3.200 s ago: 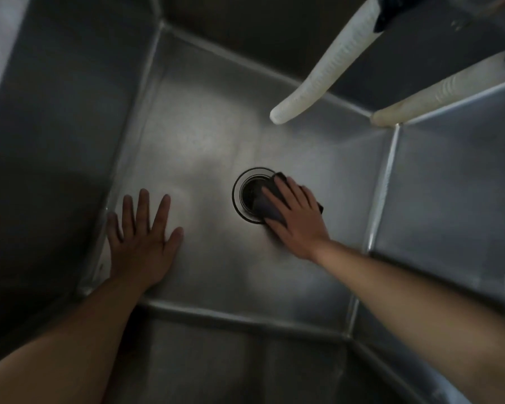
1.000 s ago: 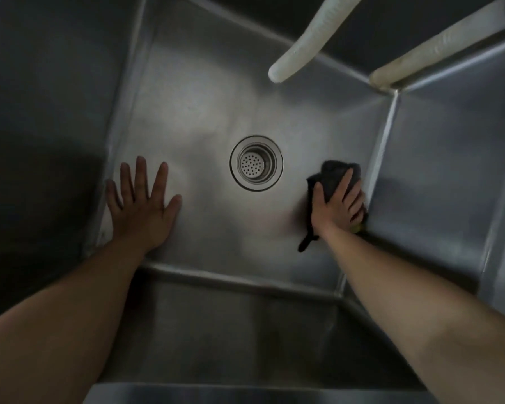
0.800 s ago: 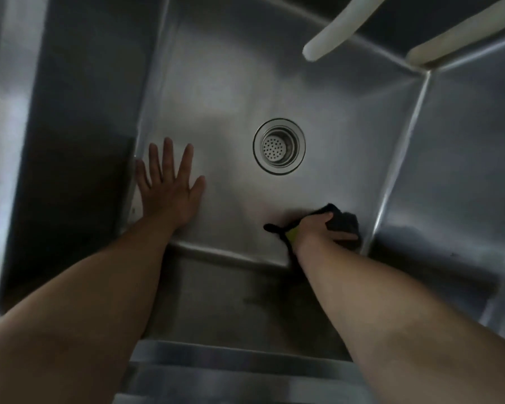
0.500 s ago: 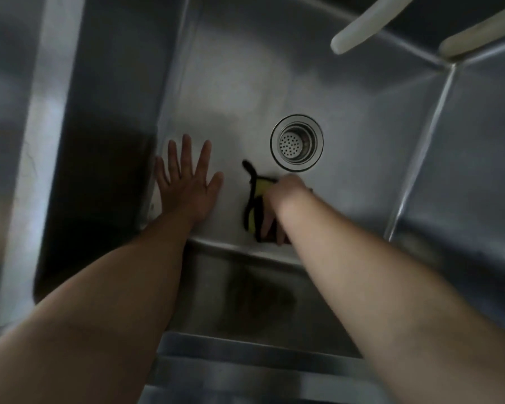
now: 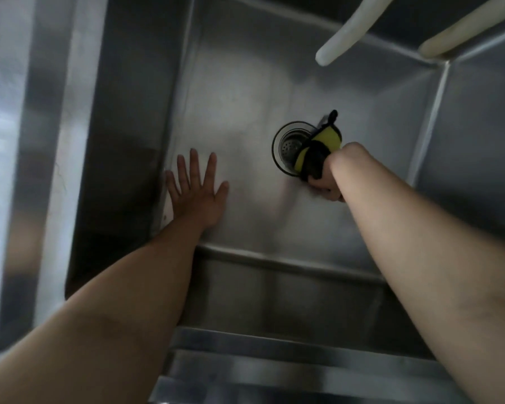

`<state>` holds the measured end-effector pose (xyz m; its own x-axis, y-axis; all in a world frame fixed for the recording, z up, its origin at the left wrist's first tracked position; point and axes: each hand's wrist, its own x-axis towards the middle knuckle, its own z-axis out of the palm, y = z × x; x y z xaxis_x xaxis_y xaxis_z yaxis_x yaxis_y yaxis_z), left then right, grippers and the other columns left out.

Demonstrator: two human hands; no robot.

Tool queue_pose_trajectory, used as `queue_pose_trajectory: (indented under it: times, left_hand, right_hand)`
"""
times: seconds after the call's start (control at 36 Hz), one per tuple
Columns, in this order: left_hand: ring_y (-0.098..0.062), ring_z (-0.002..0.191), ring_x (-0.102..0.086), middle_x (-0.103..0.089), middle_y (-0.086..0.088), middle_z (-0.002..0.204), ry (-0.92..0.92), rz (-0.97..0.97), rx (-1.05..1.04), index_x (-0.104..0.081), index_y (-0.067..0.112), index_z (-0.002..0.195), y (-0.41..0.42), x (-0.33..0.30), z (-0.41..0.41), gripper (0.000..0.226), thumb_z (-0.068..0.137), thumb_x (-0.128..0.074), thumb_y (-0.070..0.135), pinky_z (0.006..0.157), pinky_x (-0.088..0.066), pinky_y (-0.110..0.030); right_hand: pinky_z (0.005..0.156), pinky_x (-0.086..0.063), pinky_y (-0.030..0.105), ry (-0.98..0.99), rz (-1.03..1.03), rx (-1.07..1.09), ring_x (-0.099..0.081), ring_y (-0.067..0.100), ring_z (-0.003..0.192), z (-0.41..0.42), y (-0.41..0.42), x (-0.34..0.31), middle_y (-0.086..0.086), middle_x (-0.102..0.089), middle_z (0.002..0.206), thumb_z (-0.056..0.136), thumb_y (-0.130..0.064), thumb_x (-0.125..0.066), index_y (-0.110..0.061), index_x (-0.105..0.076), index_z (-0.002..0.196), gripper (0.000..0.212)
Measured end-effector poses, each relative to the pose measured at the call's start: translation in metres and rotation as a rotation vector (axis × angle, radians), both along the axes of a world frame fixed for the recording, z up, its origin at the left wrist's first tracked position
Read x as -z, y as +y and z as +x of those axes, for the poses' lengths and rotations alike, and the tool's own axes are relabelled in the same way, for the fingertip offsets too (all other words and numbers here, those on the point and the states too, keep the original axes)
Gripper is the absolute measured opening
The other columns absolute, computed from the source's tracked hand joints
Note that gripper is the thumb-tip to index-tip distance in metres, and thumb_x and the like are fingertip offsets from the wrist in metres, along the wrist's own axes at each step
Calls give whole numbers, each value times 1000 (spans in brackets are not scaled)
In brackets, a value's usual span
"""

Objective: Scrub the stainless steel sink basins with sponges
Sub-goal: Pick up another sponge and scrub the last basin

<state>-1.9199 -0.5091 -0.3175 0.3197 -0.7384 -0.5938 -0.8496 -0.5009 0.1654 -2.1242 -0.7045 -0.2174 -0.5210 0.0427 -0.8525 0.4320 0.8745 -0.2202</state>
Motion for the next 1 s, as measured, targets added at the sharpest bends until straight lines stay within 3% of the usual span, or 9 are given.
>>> queue_pose_trajectory:
  times: [0.14,0.22,0.31,0.42,0.53,0.61,0.78,0.89,1.0]
  left_hand:
    - [-31,145,35,39,-4,157,79,178,-21,24,39,152,-21,-28,-6,86,94,-37,57,118,18,-55]
    - [-34,153,12,16,-7,166,172,305,-16,-5,34,158,-41,-61,-2,81,93,-49,53,122,1,-52]
    - [-34,145,-31,-30,-8,161,254,377,59,-36,28,150,-45,-113,5,58,99,-38,54,118,-25,-49]
    - [-19,147,-30,-30,7,162,405,260,37,-32,36,154,8,-204,5,61,97,-49,51,120,-22,-34]
    - [-19,144,-34,-41,12,155,145,176,104,-38,41,148,82,-261,2,53,97,-34,56,117,-22,-40]
    - [-20,138,-45,-61,7,136,-14,-7,55,-65,31,128,113,-273,-10,45,99,-34,47,120,-20,-42]
    - [-20,124,-59,-73,5,117,-97,-246,-87,-76,21,111,127,-263,-27,34,93,-50,34,116,-30,-47]
    - [-18,130,-55,-70,6,124,-124,-237,-101,-73,24,119,127,-261,-27,39,92,-48,37,120,-25,-44]
    - [-18,131,-52,-69,8,125,-131,-157,-102,-74,28,115,123,-261,-27,42,95,-40,43,119,-23,-44]
  right_hand:
    - [78,-55,66,43,-223,-173,-66,38,100,-44,22,1,13,-64,122,99,-22,-48,-13,-60,125,29]
    - [62,-59,45,87,-293,-536,-63,28,93,-57,52,-7,5,-62,115,90,-9,-58,-25,-56,123,37]
    - [78,-50,29,67,-396,-981,-59,20,99,-51,83,-7,6,-63,122,84,1,-60,-27,-59,126,51]
    - [110,-39,34,33,-534,-1642,-50,30,128,1,102,0,12,-54,140,82,5,-57,-20,-53,140,63]
    - [106,-39,48,58,-675,-2407,-38,36,133,78,120,8,5,-36,154,87,-8,-54,-36,-40,147,68]
    - [110,-26,56,-11,-758,-2889,-30,33,140,123,149,11,2,-33,157,98,-24,-48,-38,-40,147,52]
    - [115,-7,71,23,-613,-3050,-7,32,151,147,187,17,1,-19,162,103,-30,-41,-39,-32,151,50]
    - [115,-1,71,-23,-675,-3179,2,31,154,129,188,23,-3,-12,166,105,-33,-36,-41,-22,155,53]
    - [115,1,70,-22,-769,-3242,1,28,154,94,172,28,-4,-18,165,97,-27,-52,-44,-32,150,59]
